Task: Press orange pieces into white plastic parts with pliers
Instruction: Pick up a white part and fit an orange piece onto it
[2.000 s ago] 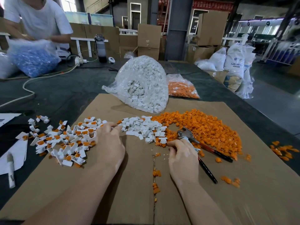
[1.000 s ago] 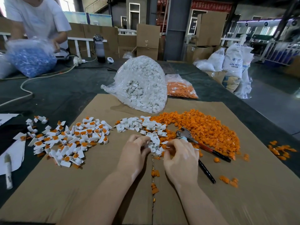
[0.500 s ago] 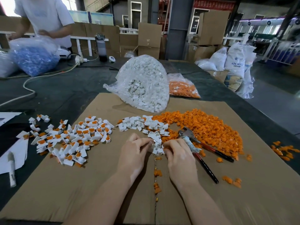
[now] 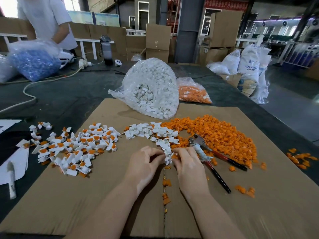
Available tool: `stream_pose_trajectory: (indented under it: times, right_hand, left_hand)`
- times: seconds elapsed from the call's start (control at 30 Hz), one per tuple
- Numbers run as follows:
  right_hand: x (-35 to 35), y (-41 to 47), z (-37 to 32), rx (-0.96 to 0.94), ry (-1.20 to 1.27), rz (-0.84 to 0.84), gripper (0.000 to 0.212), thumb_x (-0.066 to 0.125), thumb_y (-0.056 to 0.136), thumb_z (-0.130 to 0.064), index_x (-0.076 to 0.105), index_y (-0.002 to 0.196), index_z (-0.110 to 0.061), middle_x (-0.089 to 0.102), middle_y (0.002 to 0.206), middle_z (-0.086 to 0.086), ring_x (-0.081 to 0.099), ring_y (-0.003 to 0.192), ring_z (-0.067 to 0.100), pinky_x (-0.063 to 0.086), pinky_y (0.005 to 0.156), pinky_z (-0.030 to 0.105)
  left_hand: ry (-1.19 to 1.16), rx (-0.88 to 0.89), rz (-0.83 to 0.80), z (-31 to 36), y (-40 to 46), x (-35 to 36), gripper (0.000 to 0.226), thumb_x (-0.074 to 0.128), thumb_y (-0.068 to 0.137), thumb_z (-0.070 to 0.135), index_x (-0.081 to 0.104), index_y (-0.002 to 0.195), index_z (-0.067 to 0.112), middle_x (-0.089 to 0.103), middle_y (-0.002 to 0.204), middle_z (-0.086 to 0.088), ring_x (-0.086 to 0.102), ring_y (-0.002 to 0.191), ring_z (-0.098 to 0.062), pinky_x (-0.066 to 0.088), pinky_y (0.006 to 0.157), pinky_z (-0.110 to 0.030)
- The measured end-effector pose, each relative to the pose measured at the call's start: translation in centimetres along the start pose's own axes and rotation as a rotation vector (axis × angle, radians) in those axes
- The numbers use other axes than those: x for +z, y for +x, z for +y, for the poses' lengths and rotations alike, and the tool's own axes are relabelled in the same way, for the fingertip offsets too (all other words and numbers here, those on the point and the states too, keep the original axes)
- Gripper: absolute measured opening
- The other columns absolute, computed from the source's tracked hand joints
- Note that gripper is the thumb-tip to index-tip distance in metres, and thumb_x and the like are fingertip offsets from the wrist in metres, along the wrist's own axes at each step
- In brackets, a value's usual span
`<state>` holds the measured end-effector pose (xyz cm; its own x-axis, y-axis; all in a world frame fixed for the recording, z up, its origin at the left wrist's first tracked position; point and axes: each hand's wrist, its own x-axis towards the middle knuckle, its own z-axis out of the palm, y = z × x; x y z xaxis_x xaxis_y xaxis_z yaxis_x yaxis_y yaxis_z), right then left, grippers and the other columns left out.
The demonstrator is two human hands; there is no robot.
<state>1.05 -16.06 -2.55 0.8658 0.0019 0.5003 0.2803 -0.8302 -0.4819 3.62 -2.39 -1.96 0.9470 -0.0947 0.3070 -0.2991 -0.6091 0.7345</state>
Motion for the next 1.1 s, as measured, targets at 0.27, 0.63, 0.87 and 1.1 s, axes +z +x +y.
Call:
stream_pose_trajectory:
  times: [0.27, 0.63, 0.87, 1.1]
  right_hand:
    - [-0.4, 0.0, -0.17, -0.011, 0.088, 0.063, 0.01, 0.066, 0.084, -0.006, 0.066, 0.094, -0.008, 0.06, 0.091, 0.001, 0.057, 0.08, 0.014, 0.051, 0.068, 0.031]
    - [-0.38, 0.02, 0.19, 0.104, 0.382, 0.045, 0.009, 0.066, 0.085, -0.011, 0.07, 0.085, -0.018, 0.066, 0.075, -0.013, 0.063, 0.075, 0.003, 0.053, 0.067, 0.021]
    - [-0.33, -0.03, 0.02, 0.024, 0.14, 0.07, 0.016, 0.068, 0.084, -0.019, 0.06, 0.072, -0.013, 0.05, 0.065, -0.012, 0.044, 0.062, 0.005, 0.031, 0.053, 0.011]
    - [-0.35, -0.12, -0.13, -0.002, 0.105, 0.039, 0.022, 0.069, 0.081, -0.016, 0.056, 0.065, -0.011, 0.05, 0.06, -0.007, 0.045, 0.059, 0.011, 0.036, 0.051, 0.024]
  left_hand:
    - [-0.01, 0.002, -0.023, -0.02, -0.12, -0.1, 0.019, 0.063, 0.088, 0.022, 0.067, 0.105, 0.024, 0.054, 0.091, 0.019, 0.047, 0.082, 0.005, 0.03, 0.072, 0.004]
    - [-0.196, -0.083, -0.085, 0.34, -0.21, -0.17, 0.006, 0.062, 0.088, 0.02, 0.06, 0.084, 0.024, 0.063, 0.076, 0.006, 0.057, 0.07, -0.004, 0.042, 0.061, -0.012]
    - [-0.325, -0.158, -0.079, 0.21, -0.11, -0.23, 0.008, 0.063, 0.087, 0.014, 0.06, 0.081, 0.02, 0.06, 0.067, 0.004, 0.055, 0.064, -0.009, 0.041, 0.058, -0.013]
    - [-0.39, -0.177, -0.058, 0.07, -0.15, -0.22, 0.006, 0.064, 0.086, 0.011, 0.062, 0.082, 0.014, 0.061, 0.065, -0.003, 0.054, 0.059, -0.009, 0.041, 0.056, -0.014]
